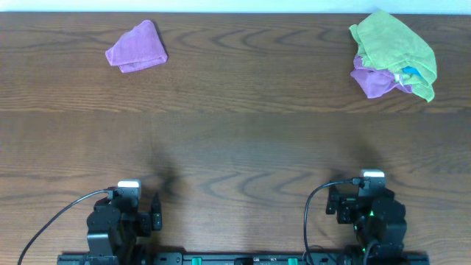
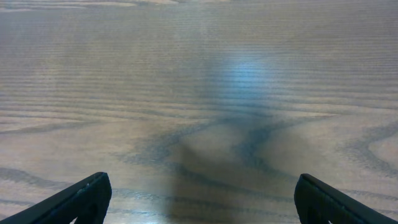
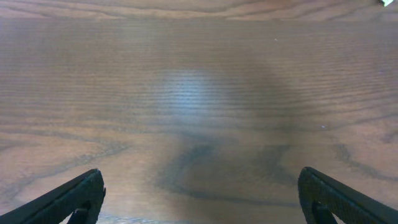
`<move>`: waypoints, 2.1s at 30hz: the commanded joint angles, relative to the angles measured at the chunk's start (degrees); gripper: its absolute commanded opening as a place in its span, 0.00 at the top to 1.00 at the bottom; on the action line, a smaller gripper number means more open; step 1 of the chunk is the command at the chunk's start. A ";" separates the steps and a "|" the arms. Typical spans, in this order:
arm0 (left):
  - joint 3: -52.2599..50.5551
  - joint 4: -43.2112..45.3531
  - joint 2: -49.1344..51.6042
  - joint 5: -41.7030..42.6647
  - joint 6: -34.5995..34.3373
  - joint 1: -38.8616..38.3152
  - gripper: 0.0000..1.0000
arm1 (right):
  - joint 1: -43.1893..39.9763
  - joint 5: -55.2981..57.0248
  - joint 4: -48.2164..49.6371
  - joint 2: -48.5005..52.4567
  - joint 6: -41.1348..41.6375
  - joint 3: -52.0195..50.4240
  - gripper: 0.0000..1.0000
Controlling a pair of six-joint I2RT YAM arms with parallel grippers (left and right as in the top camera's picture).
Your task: Fold the cloth
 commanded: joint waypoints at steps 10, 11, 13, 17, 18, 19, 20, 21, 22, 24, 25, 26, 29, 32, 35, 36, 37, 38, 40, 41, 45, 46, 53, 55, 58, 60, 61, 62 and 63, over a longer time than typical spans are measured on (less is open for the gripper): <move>-0.61 -3.30 -0.48 -0.37 0.66 -0.28 0.05 | -0.57 -0.04 0.17 -4.17 -2.78 -2.93 0.01; -0.59 -3.32 -0.48 -0.37 0.66 -0.28 0.04 | -0.57 -0.07 0.17 -4.17 -2.78 -2.93 0.01; -0.59 -3.30 -0.48 -0.37 0.66 -0.28 0.05 | -0.57 -0.07 0.20 -4.17 -2.78 -2.93 0.01; -0.59 -3.30 -0.48 -0.37 0.66 -0.28 0.05 | -0.57 -0.09 0.20 -4.15 -2.78 -2.93 0.01; -0.59 -3.30 -0.48 -0.37 0.66 -0.28 0.05 | -0.57 -0.07 0.20 -4.15 -2.78 -2.93 0.01; -0.59 -3.30 -0.48 -0.37 0.66 -0.28 0.04 | -0.57 -0.07 0.20 -4.15 -2.78 -2.93 0.01; -0.61 -3.30 -0.48 -0.37 0.66 -0.28 0.05 | -0.57 -0.09 0.20 -4.15 -2.78 -2.93 0.01; -0.61 -3.30 -0.48 -0.37 0.66 -0.28 0.05 | -0.57 -0.09 0.20 -4.15 -2.75 -2.93 0.01; -0.61 -3.30 -0.48 -0.37 0.66 -0.28 0.05 | -0.57 -0.09 0.20 -4.15 -2.75 -2.93 0.01; -0.61 -3.30 -0.48 -0.37 0.66 -0.28 0.04 | -0.57 -0.09 0.20 -4.15 -2.75 -2.93 0.01; -0.59 -3.30 -0.48 -0.37 0.66 -0.28 0.05 | -0.57 -0.09 0.22 -4.15 -2.75 -2.93 0.01; -0.59 -3.30 -0.48 -0.37 0.66 -0.28 0.04 | -0.57 -0.09 0.20 -4.15 -2.75 -2.93 0.01; -0.59 -3.30 -0.48 -0.37 0.66 -0.28 0.05 | -0.57 -0.07 0.20 -4.15 -2.78 -2.93 0.01; -0.59 -3.30 -0.48 -0.37 0.66 -0.28 0.05 | -0.57 -0.09 0.22 -4.15 -2.75 -2.93 0.01; -0.59 -3.30 -0.48 -0.37 0.66 -0.28 0.05 | -0.57 -0.09 0.22 -4.15 -2.75 -2.93 0.01; -0.59 -3.30 -0.48 -0.37 0.66 -0.28 0.05 | -0.57 -0.09 0.20 -4.15 -2.78 -2.93 0.01; -0.59 -3.30 -0.48 -0.37 0.66 -0.28 0.05 | -0.57 -0.09 0.20 -4.15 -2.75 -2.93 0.01; -0.59 -3.30 -0.48 -0.37 0.66 -0.28 0.05 | -0.57 -0.07 0.20 -4.15 -2.75 -2.93 0.01; -0.59 -3.30 -0.48 -0.37 0.66 -0.28 0.04 | -0.57 -0.09 0.20 -4.15 -2.75 -2.93 0.01; -0.59 -3.30 -0.48 -0.37 0.66 -0.28 0.05 | -0.57 -0.09 0.20 -4.15 -2.75 -2.93 0.01; -0.59 -3.30 -0.48 -0.37 0.66 -0.28 0.05 | -0.57 -0.09 0.20 -4.15 -2.75 -2.93 0.01; -0.61 -3.30 -0.48 -0.37 0.66 -0.28 0.05 | -0.57 -0.09 0.22 -4.15 -2.75 -2.93 0.01; -0.59 -3.30 -0.48 -0.37 0.66 -0.28 0.05 | -0.57 -0.09 0.20 -4.15 -2.75 -2.93 0.01; -0.59 -3.30 -0.48 -0.39 0.66 -0.28 0.05 | -0.57 -0.09 0.22 -4.15 -2.75 -2.93 0.01; -0.59 -3.30 -0.48 -0.37 0.66 -0.28 0.05 | -0.57 -0.09 0.22 -4.15 -2.75 -2.93 0.01; -0.61 -3.30 -0.48 -0.37 0.66 -0.28 0.05 | -0.57 -0.09 0.20 -4.15 -2.78 -2.93 0.01; -0.59 -3.30 -0.48 -0.37 0.66 -0.28 0.05 | -0.57 -0.09 0.20 -4.15 -2.75 -2.93 0.01; -0.59 -3.30 -0.48 -0.37 0.66 -0.28 0.04 | -0.57 -0.09 0.20 -4.15 -2.75 -2.93 0.01; -0.59 -3.30 -0.48 -0.37 0.66 -0.28 0.04 | -0.57 -0.09 0.20 -4.15 -2.75 -2.93 0.01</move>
